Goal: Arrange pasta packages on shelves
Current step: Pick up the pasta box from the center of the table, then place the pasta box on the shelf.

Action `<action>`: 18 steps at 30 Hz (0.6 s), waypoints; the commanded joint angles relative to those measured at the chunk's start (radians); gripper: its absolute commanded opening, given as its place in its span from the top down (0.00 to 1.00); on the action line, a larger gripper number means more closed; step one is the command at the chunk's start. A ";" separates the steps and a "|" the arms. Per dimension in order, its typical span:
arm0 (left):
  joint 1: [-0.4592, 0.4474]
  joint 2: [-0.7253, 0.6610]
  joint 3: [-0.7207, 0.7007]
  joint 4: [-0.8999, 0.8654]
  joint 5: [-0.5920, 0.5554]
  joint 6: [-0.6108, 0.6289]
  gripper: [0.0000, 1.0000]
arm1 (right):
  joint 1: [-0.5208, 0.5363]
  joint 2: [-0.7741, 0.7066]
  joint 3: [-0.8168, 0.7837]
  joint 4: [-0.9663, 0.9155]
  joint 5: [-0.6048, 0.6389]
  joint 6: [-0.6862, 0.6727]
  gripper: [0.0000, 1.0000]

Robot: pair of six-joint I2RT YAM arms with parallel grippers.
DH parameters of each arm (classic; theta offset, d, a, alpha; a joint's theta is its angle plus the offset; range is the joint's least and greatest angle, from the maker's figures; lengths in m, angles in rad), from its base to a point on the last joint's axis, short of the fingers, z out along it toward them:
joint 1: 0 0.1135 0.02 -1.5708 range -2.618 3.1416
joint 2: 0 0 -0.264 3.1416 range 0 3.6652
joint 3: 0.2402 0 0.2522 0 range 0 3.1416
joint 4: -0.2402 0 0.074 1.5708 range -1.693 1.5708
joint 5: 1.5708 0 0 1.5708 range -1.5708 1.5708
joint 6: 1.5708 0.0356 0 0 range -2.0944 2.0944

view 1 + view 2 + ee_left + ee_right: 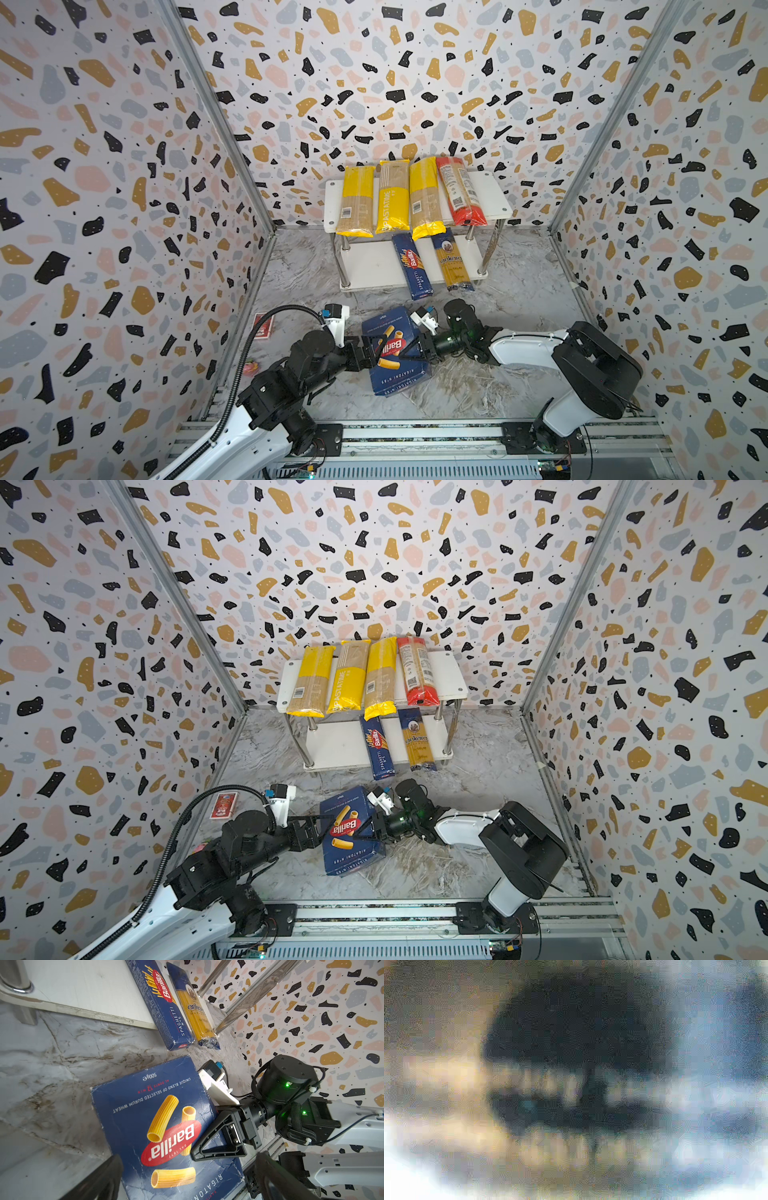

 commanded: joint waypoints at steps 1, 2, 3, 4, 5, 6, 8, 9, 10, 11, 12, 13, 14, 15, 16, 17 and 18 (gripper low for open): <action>0.001 -0.012 0.038 -0.032 -0.038 0.031 0.01 | -0.018 -0.015 0.123 0.109 -0.058 -0.028 0.57; 0.002 -0.014 0.044 -0.040 -0.045 0.033 0.00 | -0.021 -0.004 0.142 0.103 -0.060 -0.029 0.57; 0.003 -0.017 0.053 -0.050 -0.054 0.036 0.01 | -0.023 0.009 0.165 0.092 -0.064 -0.033 0.57; 0.002 -0.019 0.063 -0.055 -0.061 0.038 0.01 | -0.029 0.022 0.186 0.083 -0.067 -0.039 0.57; 0.002 -0.021 0.070 -0.063 -0.068 0.040 0.01 | -0.034 0.032 0.202 0.083 -0.070 -0.039 0.57; 0.002 -0.021 0.081 -0.072 -0.078 0.045 0.01 | -0.041 0.044 0.221 0.084 -0.072 -0.037 0.57; 0.002 -0.018 0.097 -0.083 -0.094 0.052 0.01 | -0.057 0.065 0.250 0.087 -0.078 -0.034 0.57; 0.003 -0.015 0.104 -0.085 -0.099 0.056 0.01 | -0.067 0.077 0.266 0.092 -0.082 -0.031 0.57; 0.004 -0.008 0.110 -0.087 -0.102 0.059 0.01 | -0.077 0.090 0.281 0.100 -0.088 -0.027 0.57; 0.003 -0.002 0.115 -0.089 -0.105 0.062 0.01 | -0.087 0.099 0.290 0.113 -0.092 -0.016 0.57; 0.005 0.008 0.122 -0.091 -0.107 0.068 0.01 | -0.097 0.108 0.300 0.131 -0.097 -0.005 0.57; 0.006 0.018 0.129 -0.093 -0.107 0.071 0.00 | -0.107 0.116 0.309 0.147 -0.100 0.008 0.57; 0.007 0.026 0.137 -0.095 -0.110 0.076 0.01 | -0.117 0.123 0.322 0.153 -0.101 0.015 0.57; 0.008 0.035 0.146 -0.099 -0.112 0.082 0.01 | -0.126 0.132 0.335 0.153 -0.104 0.019 0.57; 0.010 0.043 0.154 -0.099 -0.113 0.087 0.01 | -0.134 0.140 0.350 0.155 -0.109 0.023 0.57; 0.012 0.048 0.161 -0.099 -0.115 0.092 0.00 | -0.140 0.146 0.363 0.154 -0.114 0.026 0.57; 0.015 0.055 0.170 -0.100 -0.117 0.097 0.01 | -0.146 0.155 0.378 0.154 -0.117 0.029 0.57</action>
